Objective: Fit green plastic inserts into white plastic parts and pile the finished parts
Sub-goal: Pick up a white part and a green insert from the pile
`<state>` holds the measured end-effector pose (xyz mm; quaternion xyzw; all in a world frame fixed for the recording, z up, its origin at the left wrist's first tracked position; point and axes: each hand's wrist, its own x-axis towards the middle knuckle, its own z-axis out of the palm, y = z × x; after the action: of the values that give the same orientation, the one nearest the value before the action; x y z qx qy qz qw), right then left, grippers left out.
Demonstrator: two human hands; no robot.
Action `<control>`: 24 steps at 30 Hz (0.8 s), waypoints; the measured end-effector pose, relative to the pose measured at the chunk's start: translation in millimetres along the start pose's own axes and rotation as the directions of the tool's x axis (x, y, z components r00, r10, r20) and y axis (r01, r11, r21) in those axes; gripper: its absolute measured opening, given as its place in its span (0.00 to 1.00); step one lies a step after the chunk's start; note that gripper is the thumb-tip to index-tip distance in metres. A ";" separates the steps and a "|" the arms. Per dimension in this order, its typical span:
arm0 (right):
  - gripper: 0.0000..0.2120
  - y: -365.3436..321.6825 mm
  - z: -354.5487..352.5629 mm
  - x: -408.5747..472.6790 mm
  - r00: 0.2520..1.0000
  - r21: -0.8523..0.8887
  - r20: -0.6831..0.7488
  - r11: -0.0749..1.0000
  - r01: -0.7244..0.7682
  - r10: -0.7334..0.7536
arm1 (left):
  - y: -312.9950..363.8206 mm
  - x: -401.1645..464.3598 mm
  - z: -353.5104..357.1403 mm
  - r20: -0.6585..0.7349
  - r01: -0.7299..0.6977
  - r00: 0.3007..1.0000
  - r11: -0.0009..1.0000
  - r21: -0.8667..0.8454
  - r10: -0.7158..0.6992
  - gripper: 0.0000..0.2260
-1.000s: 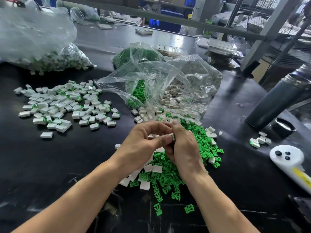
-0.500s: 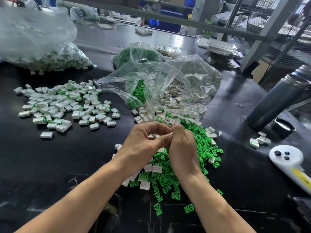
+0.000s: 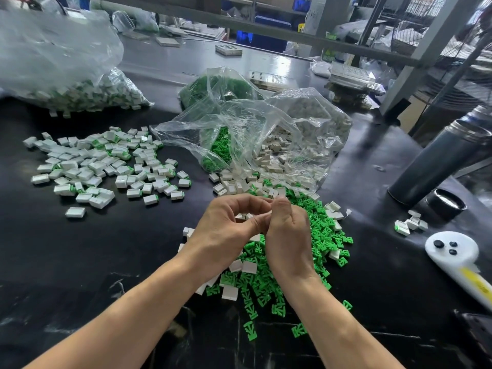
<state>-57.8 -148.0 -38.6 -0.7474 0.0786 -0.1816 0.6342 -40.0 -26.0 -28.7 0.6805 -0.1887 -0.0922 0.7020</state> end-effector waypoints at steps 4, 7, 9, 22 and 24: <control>0.26 2.3 -0.6 -0.8 1.000 -0.014 0.001 1.000 0.007 -0.007 | 0.8 -0.4 1.1 -0.006 0.008 1.000 1.000 0.009 -0.008 0.04; 0.26 2.7 -0.3 -1.6 1.000 -0.035 0.014 0.999 -0.003 0.003 | 2.0 0.2 0.9 -0.014 0.018 1.000 1.000 0.018 -0.018 0.04; 0.27 2.1 -0.3 -1.5 1.000 -0.039 0.015 0.999 -0.016 0.017 | 2.7 0.7 0.4 -0.021 0.018 1.000 0.999 0.033 -0.018 0.05; 0.04 0.9 -16.9 2.9 0.987 -0.067 0.091 0.988 0.136 -0.130 | 2.3 6.1 -15.2 -0.192 0.017 0.981 0.998 0.058 -0.006 0.01; 0.01 0.9 -16.7 2.1 0.987 -0.093 0.090 0.986 0.138 -0.130 | 1.7 5.7 -15.3 -0.197 0.014 0.980 0.997 0.077 0.001 0.02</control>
<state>-61.9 -164.3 -37.0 -0.7885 0.0104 -0.1882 0.5855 -29.0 -14.0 -26.3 0.7137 -0.1195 -0.0194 0.6899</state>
